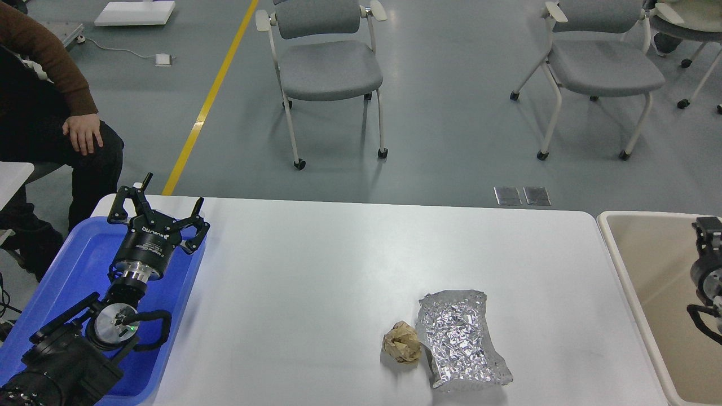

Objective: Tidy desktop

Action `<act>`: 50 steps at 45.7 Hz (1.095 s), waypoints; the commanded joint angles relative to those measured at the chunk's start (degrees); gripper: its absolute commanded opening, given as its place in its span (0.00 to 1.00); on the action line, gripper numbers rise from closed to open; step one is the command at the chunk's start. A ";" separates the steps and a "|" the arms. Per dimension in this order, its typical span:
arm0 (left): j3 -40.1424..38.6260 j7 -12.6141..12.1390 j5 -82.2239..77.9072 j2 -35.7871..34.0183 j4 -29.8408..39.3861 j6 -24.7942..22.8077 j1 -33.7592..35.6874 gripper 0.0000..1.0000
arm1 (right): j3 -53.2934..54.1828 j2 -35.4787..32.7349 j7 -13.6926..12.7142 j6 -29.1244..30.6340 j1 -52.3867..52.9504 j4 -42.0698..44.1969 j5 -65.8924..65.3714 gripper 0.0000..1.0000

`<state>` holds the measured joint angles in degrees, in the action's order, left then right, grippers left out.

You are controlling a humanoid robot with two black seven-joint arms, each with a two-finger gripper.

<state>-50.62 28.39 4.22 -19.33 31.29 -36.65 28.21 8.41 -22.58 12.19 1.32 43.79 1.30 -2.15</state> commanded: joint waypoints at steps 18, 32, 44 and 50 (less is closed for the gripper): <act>0.00 0.00 0.09 -0.01 0.00 0.09 0.00 1.00 | 11.98 -5.72 0.03 10.46 18.88 -8.50 0.05 1.00; 0.00 0.00 0.09 -0.01 0.00 0.09 0.00 1.00 | 16.45 -16.88 8.28 11.16 15.72 -32.22 -1.10 1.00; 0.00 0.00 0.09 -0.01 -0.09 0.09 0.00 1.00 | 32.36 -16.45 19.19 11.16 -2.12 -44.10 -3.46 1.00; 0.00 0.00 0.09 -0.01 0.00 0.09 0.00 1.00 | 34.82 -14.60 19.63 11.24 -10.03 -44.54 -3.82 1.00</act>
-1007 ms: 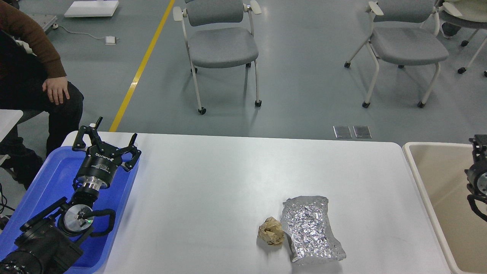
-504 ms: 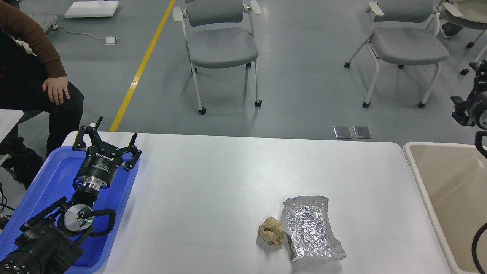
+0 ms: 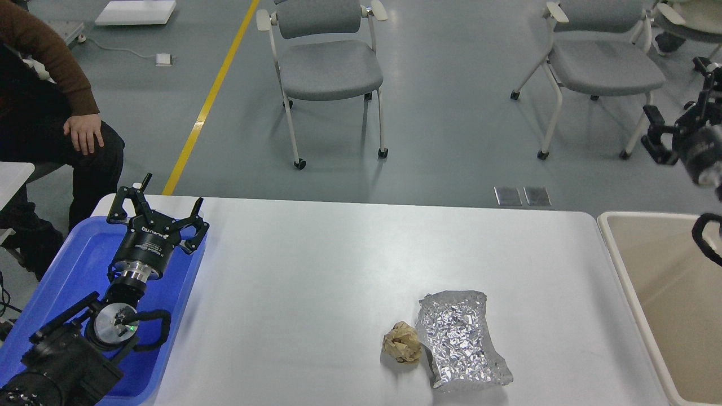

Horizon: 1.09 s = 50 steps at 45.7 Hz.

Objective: Tidy desktop

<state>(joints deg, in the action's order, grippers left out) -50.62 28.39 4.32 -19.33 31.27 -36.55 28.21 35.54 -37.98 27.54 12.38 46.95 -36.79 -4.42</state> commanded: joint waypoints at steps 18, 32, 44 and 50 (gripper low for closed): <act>0.00 0.00 -0.01 0.00 0.02 -0.01 0.00 1.00 | 17.10 6.68 4.10 0.45 -23.48 -9.53 -7.88 1.00; 0.00 0.00 -0.01 0.00 0.02 -0.01 0.00 1.00 | 22.30 6.69 3.93 -0.08 -23.48 -8.74 -17.81 1.00; 0.00 0.00 -0.01 0.00 0.02 -0.01 0.00 1.00 | 22.38 7.30 4.10 -0.08 -23.31 -7.68 -17.02 1.00; 0.00 0.00 -0.01 0.00 0.02 -0.01 0.00 1.00 | 22.38 8.79 4.10 -0.08 -23.40 -7.68 -16.85 1.00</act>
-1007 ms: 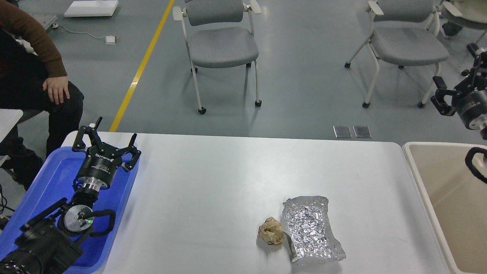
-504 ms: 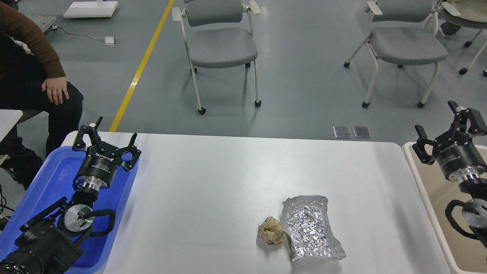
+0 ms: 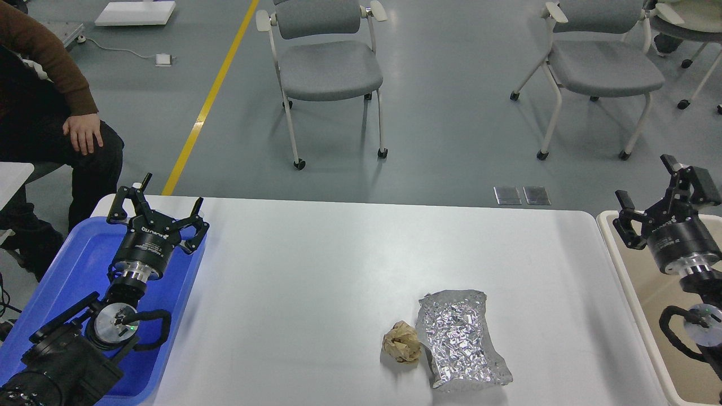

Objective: Tidy desktop

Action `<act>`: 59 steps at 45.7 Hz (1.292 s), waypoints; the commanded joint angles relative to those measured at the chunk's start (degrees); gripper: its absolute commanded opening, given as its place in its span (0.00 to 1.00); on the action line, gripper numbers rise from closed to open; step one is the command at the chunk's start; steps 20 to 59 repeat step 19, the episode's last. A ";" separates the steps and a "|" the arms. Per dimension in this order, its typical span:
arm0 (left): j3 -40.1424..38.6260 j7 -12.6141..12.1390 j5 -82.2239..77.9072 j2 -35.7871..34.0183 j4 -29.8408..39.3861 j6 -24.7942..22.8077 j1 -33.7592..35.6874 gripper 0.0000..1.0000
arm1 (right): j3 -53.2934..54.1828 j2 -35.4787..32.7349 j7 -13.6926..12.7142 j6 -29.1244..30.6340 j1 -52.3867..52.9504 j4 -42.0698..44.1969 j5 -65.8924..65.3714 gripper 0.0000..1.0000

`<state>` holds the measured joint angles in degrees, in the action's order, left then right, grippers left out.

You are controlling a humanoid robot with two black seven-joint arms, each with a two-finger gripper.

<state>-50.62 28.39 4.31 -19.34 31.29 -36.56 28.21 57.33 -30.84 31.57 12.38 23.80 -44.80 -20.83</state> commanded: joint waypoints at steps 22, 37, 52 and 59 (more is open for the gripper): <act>0.00 0.00 0.00 0.00 0.00 -0.01 0.00 1.00 | 0.06 3.95 0.07 -0.08 -0.25 1.82 -0.36 1.00; 0.00 0.00 0.00 0.00 0.00 -0.01 0.00 1.00 | 0.06 3.95 0.07 -0.08 -0.25 1.82 -0.36 1.00; 0.00 0.00 0.00 0.00 0.00 -0.01 0.00 1.00 | 0.06 3.95 0.07 -0.08 -0.25 1.82 -0.36 1.00; 0.00 0.00 0.00 0.00 0.00 -0.01 0.00 1.00 | 0.06 3.95 0.07 -0.08 -0.25 1.82 -0.36 1.00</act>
